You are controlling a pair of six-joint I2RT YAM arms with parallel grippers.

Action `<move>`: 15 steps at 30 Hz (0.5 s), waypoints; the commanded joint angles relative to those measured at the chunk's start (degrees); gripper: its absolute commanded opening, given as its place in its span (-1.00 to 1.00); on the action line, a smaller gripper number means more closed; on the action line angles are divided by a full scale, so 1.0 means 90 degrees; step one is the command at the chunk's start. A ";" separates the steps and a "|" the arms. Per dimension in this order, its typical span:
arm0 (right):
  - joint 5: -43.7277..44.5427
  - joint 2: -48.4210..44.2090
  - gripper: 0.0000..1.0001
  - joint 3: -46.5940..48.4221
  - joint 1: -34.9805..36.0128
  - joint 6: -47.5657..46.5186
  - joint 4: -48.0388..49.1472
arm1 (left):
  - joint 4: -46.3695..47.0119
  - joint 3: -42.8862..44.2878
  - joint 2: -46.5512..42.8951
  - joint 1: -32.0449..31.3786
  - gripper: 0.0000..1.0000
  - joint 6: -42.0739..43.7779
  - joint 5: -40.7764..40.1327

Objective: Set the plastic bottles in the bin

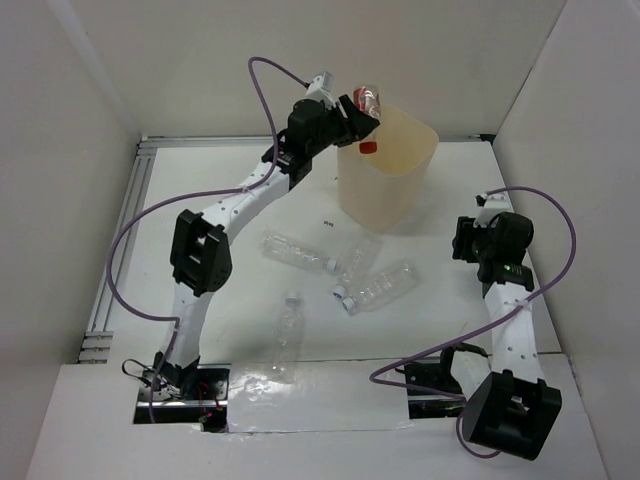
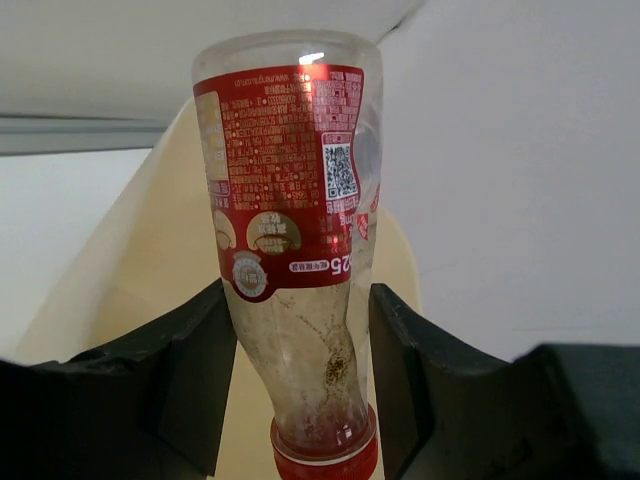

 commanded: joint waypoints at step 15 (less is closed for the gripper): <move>0.0207 -0.0065 0.55 -0.0169 -0.0070 0.0084 0.0488 | -0.0421 0.1159 -0.0077 -0.0203 1.00 0.0154 0.0064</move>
